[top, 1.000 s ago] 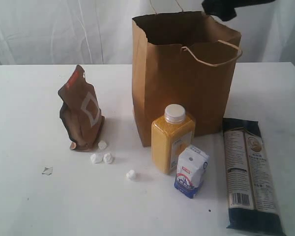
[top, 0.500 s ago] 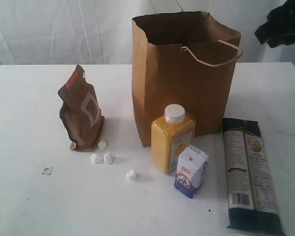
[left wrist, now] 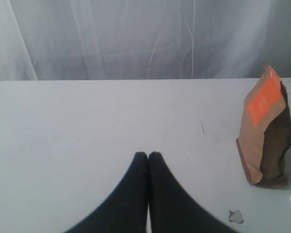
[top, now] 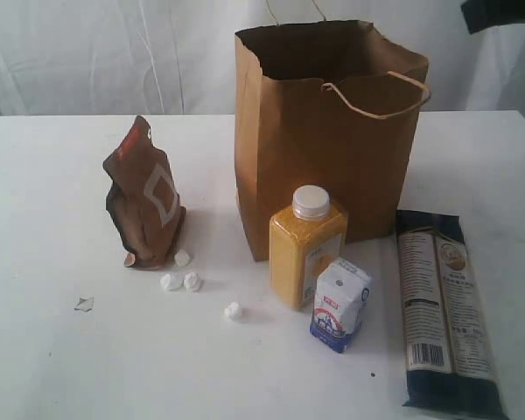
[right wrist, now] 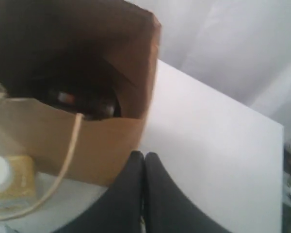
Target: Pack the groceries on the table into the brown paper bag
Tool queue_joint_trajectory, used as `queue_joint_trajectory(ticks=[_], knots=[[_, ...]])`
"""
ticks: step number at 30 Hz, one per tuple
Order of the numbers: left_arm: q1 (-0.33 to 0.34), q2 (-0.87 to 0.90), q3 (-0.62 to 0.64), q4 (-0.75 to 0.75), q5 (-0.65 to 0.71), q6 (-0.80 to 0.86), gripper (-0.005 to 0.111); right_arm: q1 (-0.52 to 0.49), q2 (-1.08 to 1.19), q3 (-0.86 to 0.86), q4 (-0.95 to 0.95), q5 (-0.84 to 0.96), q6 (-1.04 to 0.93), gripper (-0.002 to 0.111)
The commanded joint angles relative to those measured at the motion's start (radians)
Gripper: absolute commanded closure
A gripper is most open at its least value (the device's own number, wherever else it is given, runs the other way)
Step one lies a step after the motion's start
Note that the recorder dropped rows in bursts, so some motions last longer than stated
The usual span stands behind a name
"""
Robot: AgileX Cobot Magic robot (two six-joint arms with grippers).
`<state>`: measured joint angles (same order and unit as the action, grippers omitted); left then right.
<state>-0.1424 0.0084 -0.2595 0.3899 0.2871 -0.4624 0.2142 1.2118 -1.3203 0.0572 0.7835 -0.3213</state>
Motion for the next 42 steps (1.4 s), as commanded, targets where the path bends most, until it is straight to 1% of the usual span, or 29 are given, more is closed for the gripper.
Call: queue_joint_trajectory(ticks=[1, 2, 3, 4, 5, 6, 7, 8, 9, 10, 11, 12, 13, 14, 16, 18, 20, 21, 22, 24, 25, 27, 28, 29, 30, 31, 33, 37, 42], knots=[[0.002, -0.008, -0.037, 0.012, -0.031, -0.006, 0.107, -0.005, -0.096, 0.145, 0.236, -0.17, -0.176, 0.108], [0.002, -0.008, -0.058, 0.012, -0.029, -0.006, 0.107, -0.005, -0.132, 0.195, 0.315, -0.235, -0.29, 0.108], [0.002, -0.008, -0.094, 0.012, -0.029, -0.006, 0.107, -0.005, -0.211, 0.292, 0.523, -0.363, -0.494, 0.108], [0.002, -0.008, -0.108, 0.012, -0.027, -0.006, 0.107, -0.005, -0.257, 0.342, 0.658, -0.422, -0.598, 0.108], [0.002, -0.008, -0.138, 0.023, -0.002, -0.006, 0.107, -0.005, -0.339, 0.43, 0.868, -0.49, -0.751, 0.108], [0.002, -0.008, -0.15, 0.023, 0.024, -0.006, 0.107, -0.005, -0.376, 0.469, 0.941, -0.503, -0.811, 0.108], [0.002, -0.008, -0.161, 0.028, 0.088, -0.006, 0.107, -0.005, -0.432, 0.536, 0.982, -0.5, -0.851, 0.108], [0.002, -0.008, -0.161, 0.031, 0.128, -0.006, 0.107, -0.005, -0.459, 0.574, 0.982, -0.491, -0.851, 0.108], [0.002, -0.008, -0.161, 0.031, 0.207, -0.006, 0.107, -0.005, -0.501, 0.64, 0.984, -0.45, -0.832, 0.108], [0.002, -0.008, -0.161, 0.031, 0.249, -0.006, 0.107, -0.005, -0.519, 0.678, 0.984, -0.421, -0.824, 0.108], [0.002, -0.008, -0.161, 0.029, 0.323, -0.006, 0.107, -0.005, -0.536, 0.746, 0.984, -0.345, -0.823, 0.108], [0.002, -0.008, -0.161, 0.029, 0.376, -0.006, 0.107, -0.005, -0.533, 0.794, 0.986, -0.262, -0.823, 0.108], [0.002, -0.008, -0.161, 0.029, 0.407, -0.006, 0.107, -0.005, -0.522, 0.826, 0.993, -0.225, -0.823, 0.108], [0.002, -0.008, -0.161, 0.023, 0.413, -0.008, 0.107, -0.005, -0.499, 0.865, 1.023, -0.183, -0.823, 0.108], [0.002, -0.008, -0.157, -0.026, 0.401, -0.008, 0.107, -0.005, -0.438, 0.915, 1.103, -0.201, -0.863, 0.108], [0.002, -0.008, -0.122, -0.14, 0.354, -0.008, 0.107, -0.005, -0.362, 0.923, 1.123, -0.214, -1.017, 0.106], [0.002, -0.008, -0.081, -0.218, 0.308, -0.006, 0.107, -0.005, -0.302, 0.921, 1.154, -0.214, -1.145, 0.098], [0.002, -0.008, -0.062, -0.228, 0.289, -0.006, 0.107, -0.005, -0.278, 0.921, 1.174, -0.212, -1.197, 0.093], [0.002, -0.008, -0.036, -0.228, 0.277, 0.0, 0.107, -0.005, -0.249, 0.921, 1.203, -0.204, -1.267, 0.086], [0.002, -0.008, 0.007, -0.224, 0.269, 0.033, 0.107, -0.005, -0.198, 0.921, 1.263, -0.182, -1.399, 0.067], [0.002, -0.008, 0.028, -0.224, 0.269, 0.059, 0.107, -0.005, -0.178, 0.921, 1.31, -0.169, -1.461, 0.056], [0.002, -0.008, 0.056, -0.224, 0.246, 0.075, 0.107, -0.005, -0.145, 0.921, 1.444, -0.169, -1.552, 0.033], [0.002, -0.008, 0.058, -0.221, 0.236, 0.075, 0.107, -0.005, -0.131, 0.921, 1.516, -0.169, -1.59, 0.024], [0.002, -0.008, 0.058, -0.221, 0.236, 0.077, 0.107, -0.005, -0.117, 0.921, 1.581, -0.167, -1.626, 0.016], [0.002, -0.008, 0.058, -0.221, 0.236, 0.077, 0.107, -0.005, -0.106, 0.921, 1.627, -0.168, -1.66, 0.012], [0.002, -0.008, 0.058, -0.221, 0.236, 0.077, 0.107, -0.005, -0.092, 0.921, 1.669, -0.165, -1.689, 0.008], [0.002, -0.008, 0.058, -0.221, 0.236, 0.077, 0.107, -0.005, -0.064, 0.921, 1.687, -0.161, -1.73, 0.004], [0.002, -0.008, 0.058, -0.221, 0.236, 0.077, 0.107, -0.005, -0.012, 0.921, 1.687, -0.154, -1.748, 0.004], [0.002, -0.008, 0.058, -0.221, 0.236, 0.077, 0.107, -0.005, 0.011, 0.899, 1.687, -0.095, -1.742, 0.004]])
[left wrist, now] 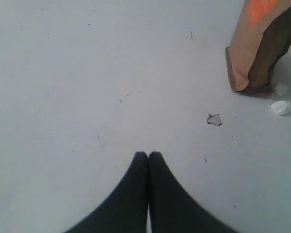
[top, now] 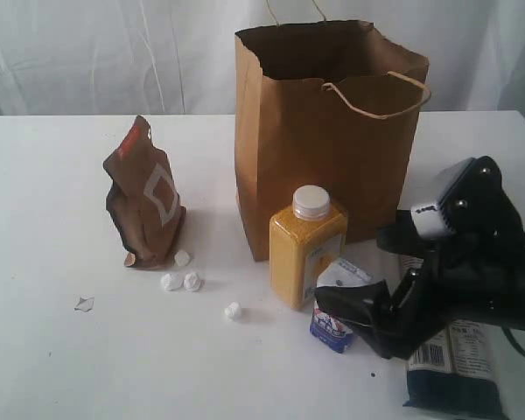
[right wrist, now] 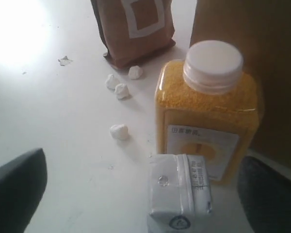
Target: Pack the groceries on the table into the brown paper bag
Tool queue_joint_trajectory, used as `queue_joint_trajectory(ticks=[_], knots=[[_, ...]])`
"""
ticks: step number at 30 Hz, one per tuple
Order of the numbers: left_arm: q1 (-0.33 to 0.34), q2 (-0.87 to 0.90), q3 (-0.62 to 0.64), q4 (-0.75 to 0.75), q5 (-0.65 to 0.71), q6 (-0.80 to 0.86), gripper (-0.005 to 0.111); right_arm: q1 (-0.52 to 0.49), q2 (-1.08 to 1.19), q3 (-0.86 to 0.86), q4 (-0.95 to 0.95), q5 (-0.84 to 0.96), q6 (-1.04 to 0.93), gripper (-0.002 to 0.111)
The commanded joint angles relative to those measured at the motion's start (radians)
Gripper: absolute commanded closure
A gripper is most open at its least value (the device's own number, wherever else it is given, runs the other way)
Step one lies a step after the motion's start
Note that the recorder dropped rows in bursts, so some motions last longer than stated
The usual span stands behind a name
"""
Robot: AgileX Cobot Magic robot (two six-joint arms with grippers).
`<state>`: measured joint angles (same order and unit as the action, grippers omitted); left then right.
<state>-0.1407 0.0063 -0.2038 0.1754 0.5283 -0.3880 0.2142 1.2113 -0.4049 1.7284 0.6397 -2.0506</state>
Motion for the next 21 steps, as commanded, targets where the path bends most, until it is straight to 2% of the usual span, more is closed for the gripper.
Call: queue_joint_trajectory(ticks=[1, 2, 4, 6, 7, 8, 9, 10, 12, 14, 18, 21], knots=[[0.0, -0.006, 0.003, -0.007, -0.005, 0.002, 0.107, -0.005, 0.012, -0.021, 0.016, 0.05, -0.013, 0.004], [0.0, -0.006, 0.003, -0.007, -0.015, 0.002, 0.107, -0.005, 0.012, -0.023, 0.016, 0.047, -0.013, 0.004], [0.0, -0.006, 0.003, -0.007, -0.129, 0.002, 0.107, -0.005, 0.012, -0.023, 0.016, 0.011, -0.011, 0.004], [0.0, -0.006, 0.003, -0.007, -0.334, 0.002, 0.107, -0.005, 0.012, -0.023, 0.016, -0.044, 0.04, 0.004], [0.0, -0.006, 0.003, -0.016, -0.519, -0.012, 0.107, -0.005, 0.008, -0.023, 0.016, -0.078, 0.1, 0.008], [0.0, -0.006, 0.003, -0.02, -0.629, -0.035, 0.107, -0.005, 0.002, -0.023, 0.016, -0.101, 0.14, 0.012], [0.0, -0.006, 0.003, -0.02, -0.865, -0.073, 0.107, -0.005, -0.02, -0.023, 0.016, -0.146, 0.224, 0.024], [0.0, -0.006, 0.003, -0.018, -0.975, -0.077, 0.107, -0.005, -0.035, -0.023, 0.016, -0.172, 0.271, 0.033], [0.0, -0.006, 0.003, -0.018, -1.288, -0.093, 0.107, -0.005, -0.11, -0.023, 0.016, -0.238, 0.369, 0.081], [0.0, -0.006, 0.003, -0.018, -1.431, -0.152, 0.107, -0.005, -0.181, -0.023, 0.016, -0.253, 0.389, 0.107], [0.0, -0.006, 0.003, -0.018, -1.502, -0.267, 0.107, -0.005, -0.269, -0.023, 0.016, -0.315, 0.392, 0.108], [0.0, -0.006, 0.003, -0.029, -1.51, -0.265, 0.107, -0.005, -0.287, -0.023, 0.016, -0.351, 0.392, 0.108]])
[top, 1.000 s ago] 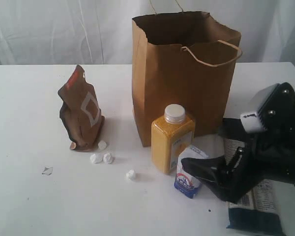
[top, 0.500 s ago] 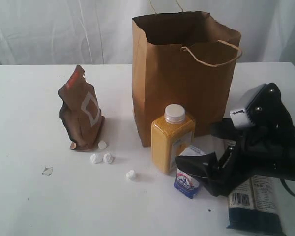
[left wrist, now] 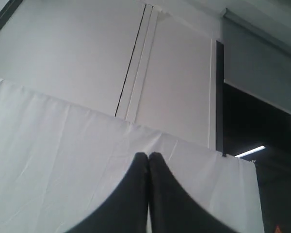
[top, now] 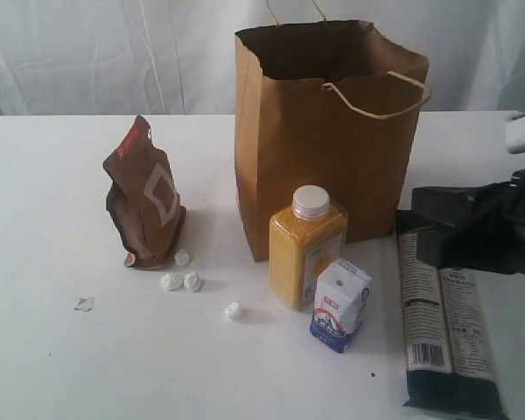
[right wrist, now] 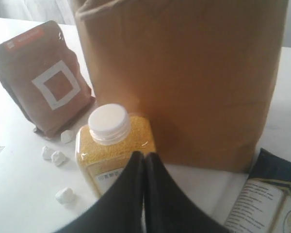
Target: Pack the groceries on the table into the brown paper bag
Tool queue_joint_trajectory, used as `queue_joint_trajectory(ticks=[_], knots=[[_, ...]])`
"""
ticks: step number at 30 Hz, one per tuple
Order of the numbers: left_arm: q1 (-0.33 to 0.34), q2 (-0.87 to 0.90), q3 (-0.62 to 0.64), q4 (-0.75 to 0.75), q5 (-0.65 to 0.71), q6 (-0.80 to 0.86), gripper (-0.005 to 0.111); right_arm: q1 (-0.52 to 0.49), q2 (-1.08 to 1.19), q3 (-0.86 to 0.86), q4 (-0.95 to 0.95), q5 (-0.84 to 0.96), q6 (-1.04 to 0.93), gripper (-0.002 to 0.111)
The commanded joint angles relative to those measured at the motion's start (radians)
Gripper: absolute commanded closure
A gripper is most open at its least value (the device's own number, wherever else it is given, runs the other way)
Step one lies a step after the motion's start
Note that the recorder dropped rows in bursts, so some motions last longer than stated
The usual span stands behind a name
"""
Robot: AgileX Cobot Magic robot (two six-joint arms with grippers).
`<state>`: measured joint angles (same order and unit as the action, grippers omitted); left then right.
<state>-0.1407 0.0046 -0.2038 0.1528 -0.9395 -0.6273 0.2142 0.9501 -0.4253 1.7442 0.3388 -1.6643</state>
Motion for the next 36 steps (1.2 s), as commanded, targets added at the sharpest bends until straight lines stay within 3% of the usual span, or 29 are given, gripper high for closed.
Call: queue_joint_trajectory(ticks=[1, 10, 15, 18, 22, 24, 27, 30, 34, 36], knots=[[0.0, -0.005, 0.003, -0.011, -0.064, -0.023, 0.107, -0.005, -0.03, -0.003, 0.0, -0.054, 0.005, 0.108], [0.0, -0.005, 0.003, -0.218, -0.036, 0.095, 0.107, -0.005, -0.029, -0.003, 0.0, -0.045, 0.029, 0.108], [0.0, 0.022, -0.027, -0.212, 0.169, 0.12, 0.107, -0.005, -0.029, -0.003, 0.0, -0.004, 0.031, 0.108], [0.0, 0.18, -0.108, -0.051, 0.318, 0.17, 0.107, -0.005, -0.029, -0.003, 0.0, 0.018, 0.031, 0.108], [0.0, 0.515, -0.251, 0.347, 0.318, 0.105, 0.107, -0.005, -0.029, -0.003, 0.0, 0.042, 0.031, 0.108], [0.0, 0.686, -0.32, 0.533, 0.32, -0.068, 0.107, -0.005, -0.029, -0.003, 0.0, 0.06, 0.031, 0.108], [-0.002, 0.937, -0.409, 0.888, 0.341, -0.47, 0.107, -0.005, -0.029, -0.003, 0.0, 0.088, 0.031, 0.108], [-0.004, 1.112, -0.437, 1.19, 0.314, -0.72, 0.107, -0.005, -0.029, -0.003, 0.0, 0.071, 0.031, 0.108], [-0.076, 1.212, -0.437, 1.241, 0.327, -0.735, 0.107, -0.005, -0.02, -0.003, 0.0, -0.009, 0.067, 0.108], [-0.157, 1.235, -0.437, 1.188, 0.366, -0.661, 0.107, -0.005, 0.014, -0.003, 0.0, -0.07, 0.271, 0.108]])
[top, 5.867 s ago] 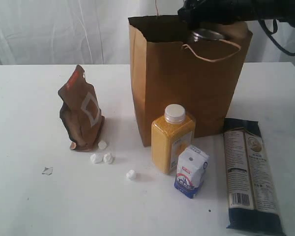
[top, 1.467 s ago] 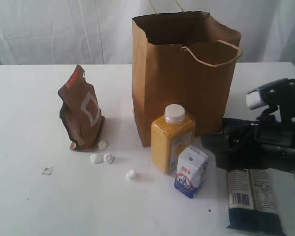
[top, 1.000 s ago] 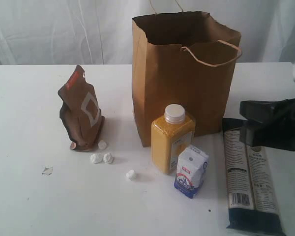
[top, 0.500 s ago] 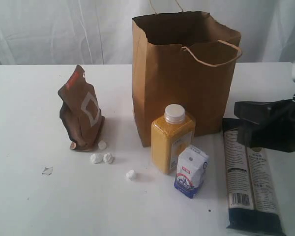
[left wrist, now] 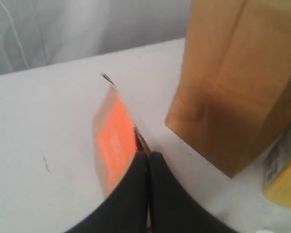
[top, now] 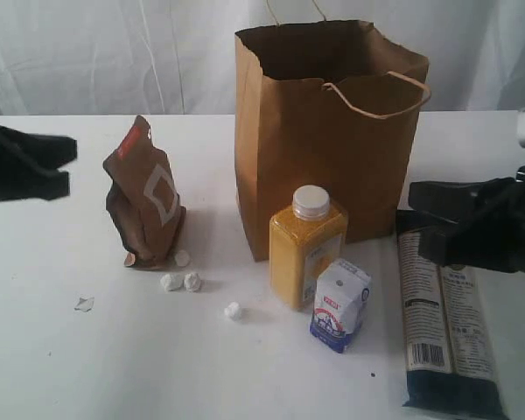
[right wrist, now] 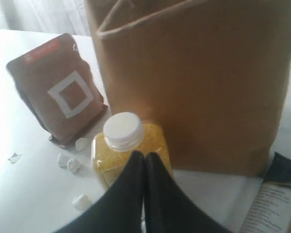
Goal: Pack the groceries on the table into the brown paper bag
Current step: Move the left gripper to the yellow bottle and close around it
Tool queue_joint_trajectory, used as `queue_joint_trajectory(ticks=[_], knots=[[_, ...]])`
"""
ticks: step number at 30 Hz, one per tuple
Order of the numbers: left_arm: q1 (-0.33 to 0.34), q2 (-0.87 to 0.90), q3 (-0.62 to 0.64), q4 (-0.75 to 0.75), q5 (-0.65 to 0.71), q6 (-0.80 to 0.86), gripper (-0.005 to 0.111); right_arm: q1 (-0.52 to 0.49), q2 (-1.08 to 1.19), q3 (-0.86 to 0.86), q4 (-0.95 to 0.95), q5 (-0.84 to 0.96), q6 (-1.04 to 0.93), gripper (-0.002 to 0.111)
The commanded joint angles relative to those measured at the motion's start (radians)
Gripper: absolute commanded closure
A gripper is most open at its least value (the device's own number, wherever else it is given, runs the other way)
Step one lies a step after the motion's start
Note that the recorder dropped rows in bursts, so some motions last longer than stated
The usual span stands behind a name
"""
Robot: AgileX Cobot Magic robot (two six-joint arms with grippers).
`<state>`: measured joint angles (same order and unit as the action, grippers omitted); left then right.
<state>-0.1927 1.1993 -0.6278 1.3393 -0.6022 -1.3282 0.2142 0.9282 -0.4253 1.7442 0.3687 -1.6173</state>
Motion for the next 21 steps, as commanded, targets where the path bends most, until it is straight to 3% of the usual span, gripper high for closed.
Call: queue_joint_trajectory(ticks=[1, 5, 9, 12, 14, 21], knots=[[-0.153, 0.049, -0.013, -0.032, 0.038, 0.091, 0.107, -0.005, 0.059, -0.003, 0.0, -0.123, 0.339, 0.108], [-0.341, 0.098, -0.013, -0.264, -0.007, 0.421, 0.107, -0.005, 0.214, -0.052, 0.0, -0.057, 0.362, 0.108], [-0.452, 0.158, -0.013, -0.6, -0.075, 0.624, 0.107, -0.005, 0.362, -0.138, 0.0, 0.063, 0.365, 0.108], [-0.503, 0.211, -0.013, -0.8, -0.198, 0.73, 0.107, -0.005, 0.429, -0.184, 0.0, 0.02, 0.365, 0.108], [-0.519, 0.243, -0.013, -0.854, -0.233, 0.749, 0.107, -0.005, 0.449, -0.194, 0.0, -0.039, 0.365, 0.108], [-0.519, 0.344, -0.013, -0.78, -0.218, 0.76, 0.107, -0.005, 0.461, -0.196, 0.0, -0.052, 0.292, 0.108]])
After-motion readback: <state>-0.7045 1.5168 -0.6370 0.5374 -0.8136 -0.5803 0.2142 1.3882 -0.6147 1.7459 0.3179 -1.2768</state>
